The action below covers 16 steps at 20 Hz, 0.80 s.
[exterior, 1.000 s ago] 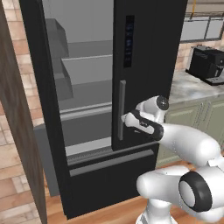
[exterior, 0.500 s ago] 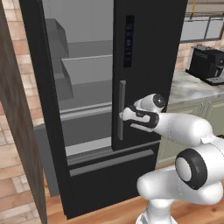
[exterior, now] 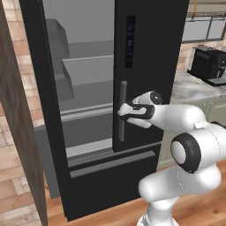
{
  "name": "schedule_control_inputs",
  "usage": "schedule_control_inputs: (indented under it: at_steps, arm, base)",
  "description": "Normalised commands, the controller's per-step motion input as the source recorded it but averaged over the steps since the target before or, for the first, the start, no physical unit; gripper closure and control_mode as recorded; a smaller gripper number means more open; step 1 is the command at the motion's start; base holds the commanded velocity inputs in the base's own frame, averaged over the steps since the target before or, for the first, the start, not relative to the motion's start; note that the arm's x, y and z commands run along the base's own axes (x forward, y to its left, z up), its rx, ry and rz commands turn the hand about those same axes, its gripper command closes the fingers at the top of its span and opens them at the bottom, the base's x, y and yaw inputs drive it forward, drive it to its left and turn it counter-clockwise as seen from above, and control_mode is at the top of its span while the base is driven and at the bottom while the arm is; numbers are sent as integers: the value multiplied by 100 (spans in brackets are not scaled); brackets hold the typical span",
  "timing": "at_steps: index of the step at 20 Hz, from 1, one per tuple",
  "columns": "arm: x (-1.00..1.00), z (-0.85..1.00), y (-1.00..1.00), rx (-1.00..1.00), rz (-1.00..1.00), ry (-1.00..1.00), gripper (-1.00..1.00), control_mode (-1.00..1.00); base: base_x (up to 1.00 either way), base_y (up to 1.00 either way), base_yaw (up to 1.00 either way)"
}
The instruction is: Place one of the steaks on the plate and the other in the bowl. Then place the bowl in the fridge.
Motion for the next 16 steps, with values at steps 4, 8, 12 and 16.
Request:
schedule_control_inputs:
  at_steps: [4, 8, 12, 16]
  arm:
    - [32, 0, 12, 0, 0, 0, -100, -100]
    - [35, 0, 12, 0, 0, 0, -100, -100]
    - [39, -3, 7, 0, 0, 0, -100, -100]
    - [41, -10, 0, 0, 0, 0, -100, -100]
  base:
    - [0, 0, 0]
    - [0, 0, 0]
    - [0, 0, 0]
    - [0, 0, 0]
